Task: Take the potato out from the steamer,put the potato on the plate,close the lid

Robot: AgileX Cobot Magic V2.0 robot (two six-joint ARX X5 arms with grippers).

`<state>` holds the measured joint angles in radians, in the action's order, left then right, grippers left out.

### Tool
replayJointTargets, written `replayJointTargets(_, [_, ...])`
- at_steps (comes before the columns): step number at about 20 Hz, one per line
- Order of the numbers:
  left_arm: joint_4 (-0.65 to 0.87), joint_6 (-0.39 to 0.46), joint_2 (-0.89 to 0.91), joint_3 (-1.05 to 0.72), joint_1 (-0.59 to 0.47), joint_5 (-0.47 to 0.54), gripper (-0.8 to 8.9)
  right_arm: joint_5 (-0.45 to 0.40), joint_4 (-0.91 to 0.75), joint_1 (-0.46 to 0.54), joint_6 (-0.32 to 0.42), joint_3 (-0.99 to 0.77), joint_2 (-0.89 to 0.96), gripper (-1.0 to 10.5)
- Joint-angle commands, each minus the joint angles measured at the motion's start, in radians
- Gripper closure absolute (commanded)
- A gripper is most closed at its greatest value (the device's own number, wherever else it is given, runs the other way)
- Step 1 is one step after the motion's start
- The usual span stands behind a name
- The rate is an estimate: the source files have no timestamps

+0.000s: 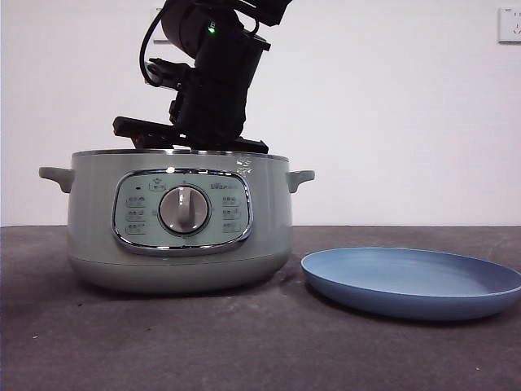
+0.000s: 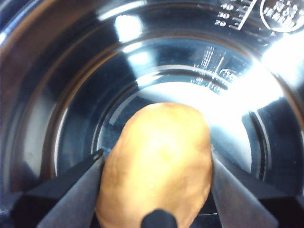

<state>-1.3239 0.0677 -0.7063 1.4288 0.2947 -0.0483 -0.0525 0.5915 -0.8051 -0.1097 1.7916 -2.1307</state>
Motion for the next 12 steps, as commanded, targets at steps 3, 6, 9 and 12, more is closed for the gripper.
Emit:
replayJointTargets(3, [0.071,0.011,0.01,0.016,-0.002,-0.007,8.27,-0.002,0.003,-0.002,0.024,0.001,0.106,9.6])
replayJointTargets(6, [0.1,0.011,0.006,0.016,-0.002,-0.011,8.27,-0.008,0.088,0.001,0.044,0.001,0.243,9.6])
replayJointTargets(9, [0.122,0.012,-0.006,0.016,-0.001,-0.021,8.27,-0.012,0.207,0.018,0.064,0.001,0.386,9.6])
replayJointTargets(12, [0.145,0.014,-0.025,0.016,-0.001,-0.065,8.27,-0.071,0.332,0.046,0.087,0.001,0.508,9.6])
